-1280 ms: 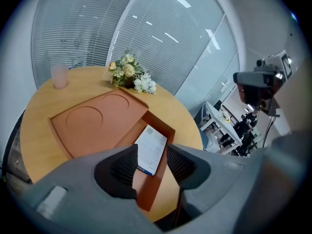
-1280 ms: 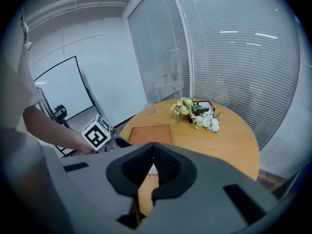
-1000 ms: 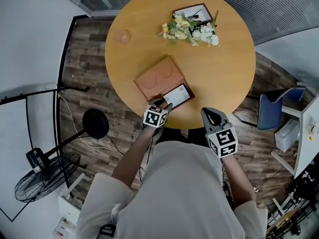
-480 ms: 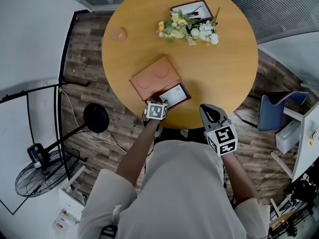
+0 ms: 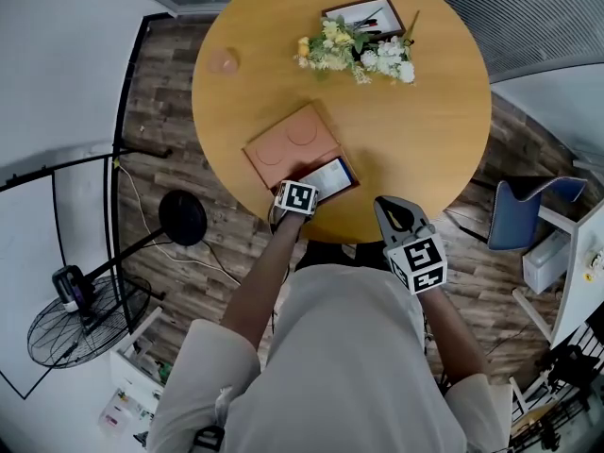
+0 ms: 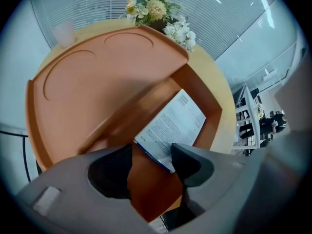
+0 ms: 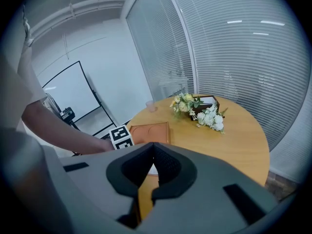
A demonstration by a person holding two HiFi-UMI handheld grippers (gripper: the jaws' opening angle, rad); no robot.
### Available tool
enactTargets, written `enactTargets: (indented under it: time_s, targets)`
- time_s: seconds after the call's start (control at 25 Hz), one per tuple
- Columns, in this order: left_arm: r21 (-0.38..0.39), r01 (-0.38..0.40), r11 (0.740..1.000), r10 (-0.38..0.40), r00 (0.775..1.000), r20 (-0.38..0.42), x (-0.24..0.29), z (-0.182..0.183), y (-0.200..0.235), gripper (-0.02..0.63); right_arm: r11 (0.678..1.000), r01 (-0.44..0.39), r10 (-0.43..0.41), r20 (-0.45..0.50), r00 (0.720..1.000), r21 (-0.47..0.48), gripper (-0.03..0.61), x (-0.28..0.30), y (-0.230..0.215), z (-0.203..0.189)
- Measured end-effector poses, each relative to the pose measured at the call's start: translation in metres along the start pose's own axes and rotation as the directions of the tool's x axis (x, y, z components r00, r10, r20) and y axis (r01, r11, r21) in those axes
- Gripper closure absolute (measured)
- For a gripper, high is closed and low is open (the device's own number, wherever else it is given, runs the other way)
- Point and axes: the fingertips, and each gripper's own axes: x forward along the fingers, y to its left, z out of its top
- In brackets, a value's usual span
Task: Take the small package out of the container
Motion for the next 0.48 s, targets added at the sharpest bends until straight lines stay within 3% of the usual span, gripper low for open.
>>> enactTargets:
  time_s: [0.2, 0.48]
  targets:
    - [0.008, 0.021, 1.000, -0.021, 0.999, -0.038, 0.000, -0.001, -0.005, 0.371, 1.000, -0.002, 0.002, 0.001, 1.000, 0.000, 0.575, -0.001, -0.006, -0.004]
    - [-0.039, 0.084, 0.996, -0.083, 0.996, 0.028, 0.003, 0.007, -0.015, 0.371, 1.000, 0.001, -0.002, 0.008, 1.000, 0.001, 0.575, -0.008, -0.010, -0.004]
